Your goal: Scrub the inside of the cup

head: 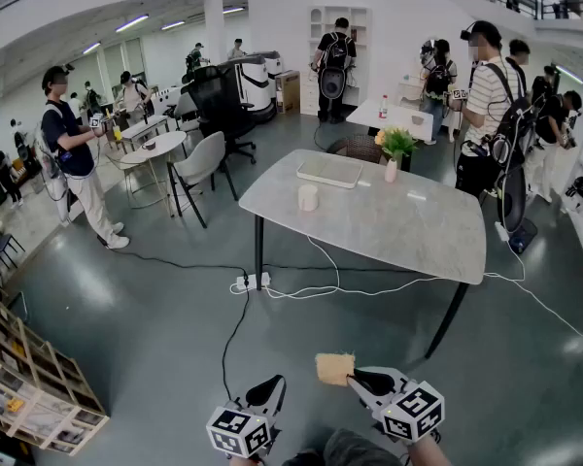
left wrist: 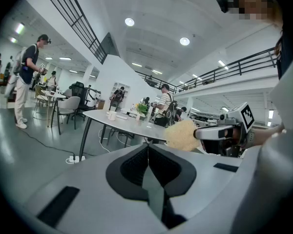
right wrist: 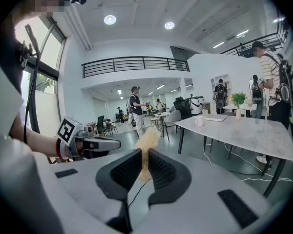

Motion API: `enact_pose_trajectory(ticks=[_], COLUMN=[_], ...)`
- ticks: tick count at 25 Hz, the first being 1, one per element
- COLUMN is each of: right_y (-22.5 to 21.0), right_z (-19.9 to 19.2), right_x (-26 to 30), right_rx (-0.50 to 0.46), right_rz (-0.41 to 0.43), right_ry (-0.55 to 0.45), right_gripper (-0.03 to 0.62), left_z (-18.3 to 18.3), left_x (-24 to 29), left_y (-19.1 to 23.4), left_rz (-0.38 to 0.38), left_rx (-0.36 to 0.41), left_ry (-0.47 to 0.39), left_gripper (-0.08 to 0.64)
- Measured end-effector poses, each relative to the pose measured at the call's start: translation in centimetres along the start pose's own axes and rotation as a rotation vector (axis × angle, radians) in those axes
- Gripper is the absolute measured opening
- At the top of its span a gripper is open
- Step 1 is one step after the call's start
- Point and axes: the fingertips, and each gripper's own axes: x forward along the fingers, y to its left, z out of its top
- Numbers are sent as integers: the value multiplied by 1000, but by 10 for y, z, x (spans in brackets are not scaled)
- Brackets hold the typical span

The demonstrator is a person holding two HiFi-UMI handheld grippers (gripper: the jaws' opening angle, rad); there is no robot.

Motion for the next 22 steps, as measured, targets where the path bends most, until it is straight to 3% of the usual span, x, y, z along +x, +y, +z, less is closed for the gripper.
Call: enact_pose_trajectory(ticks=[11,22], right_y=[-39,-155], right_z=[10,47], right_x=[51,121], right_rx=[15,14], right_rz=[29,41], right_ry=[16,32], right_gripper=[49,49], left_z=[10,55], left_x=[46,167], left_y=[39,86], left_rz=[24,25], left_rx=[-10,-3], left_ry=[36,51], left_gripper=[14,14])
